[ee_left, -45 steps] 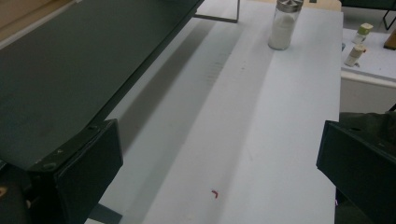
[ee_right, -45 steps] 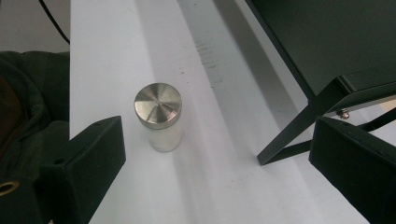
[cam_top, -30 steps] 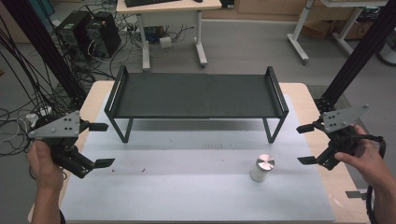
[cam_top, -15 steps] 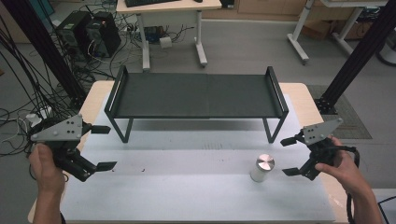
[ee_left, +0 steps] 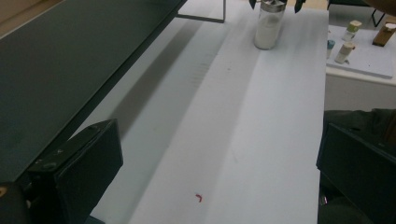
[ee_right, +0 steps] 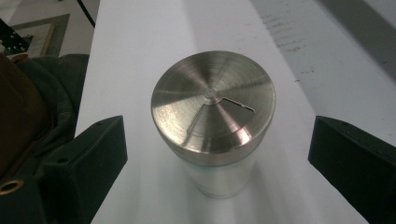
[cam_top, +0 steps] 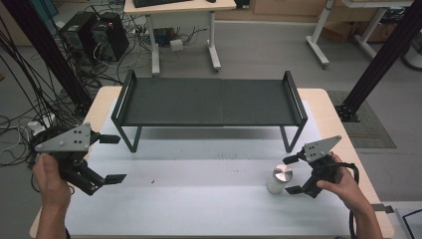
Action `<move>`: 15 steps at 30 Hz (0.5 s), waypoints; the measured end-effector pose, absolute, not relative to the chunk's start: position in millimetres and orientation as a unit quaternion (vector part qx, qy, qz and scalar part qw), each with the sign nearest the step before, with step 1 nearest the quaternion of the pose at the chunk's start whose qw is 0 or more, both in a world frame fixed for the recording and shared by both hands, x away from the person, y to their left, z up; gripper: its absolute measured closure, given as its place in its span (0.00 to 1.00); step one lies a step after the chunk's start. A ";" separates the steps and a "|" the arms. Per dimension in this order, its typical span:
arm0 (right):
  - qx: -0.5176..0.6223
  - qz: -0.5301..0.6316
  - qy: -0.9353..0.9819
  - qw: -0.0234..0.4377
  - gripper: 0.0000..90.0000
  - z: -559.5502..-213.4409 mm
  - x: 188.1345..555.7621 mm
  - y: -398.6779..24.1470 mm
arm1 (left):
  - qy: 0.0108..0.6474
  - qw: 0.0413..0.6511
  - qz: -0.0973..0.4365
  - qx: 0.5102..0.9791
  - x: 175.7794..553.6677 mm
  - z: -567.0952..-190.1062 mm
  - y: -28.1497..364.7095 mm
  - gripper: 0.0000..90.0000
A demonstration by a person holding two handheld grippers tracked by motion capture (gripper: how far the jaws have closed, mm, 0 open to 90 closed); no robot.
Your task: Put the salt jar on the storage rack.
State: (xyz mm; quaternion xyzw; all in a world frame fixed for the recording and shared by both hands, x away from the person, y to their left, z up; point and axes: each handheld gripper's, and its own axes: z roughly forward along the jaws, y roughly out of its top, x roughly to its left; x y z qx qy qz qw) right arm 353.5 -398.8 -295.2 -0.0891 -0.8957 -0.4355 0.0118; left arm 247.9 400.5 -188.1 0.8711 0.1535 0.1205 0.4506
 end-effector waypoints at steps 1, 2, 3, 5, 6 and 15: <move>-0.087 -0.436 -0.896 0.011 0.07 -297.0 354.0 -397.7 | 0.153 0.451 0.119 0.871 247.6 -188.8 400.4 0.01; -0.085 -0.436 -0.896 0.011 0.09 -299.5 354.4 -395.8 | 0.154 0.448 0.118 0.873 247.1 -189.6 399.5 0.01; -0.085 -0.436 -0.896 0.011 0.09 -299.5 354.4 -395.8 | 0.154 0.448 0.118 0.873 247.1 -189.6 399.5 0.01; -0.080 -0.436 -0.896 0.009 0.12 -300.8 354.7 -394.0 | 0.156 0.448 0.117 0.873 247.1 -190.5 398.9 0.01; -0.080 -0.436 -0.896 0.009 0.12 -300.8 354.7 -394.0 | 0.156 0.448 0.117 0.873 247.1 -190.5 398.9 0.01; -0.065 -0.433 -0.899 -0.009 0.30 -300.9 348.9 -391.5 | 0.149 0.446 0.115 0.875 246.2 -189.1 394.1 0.01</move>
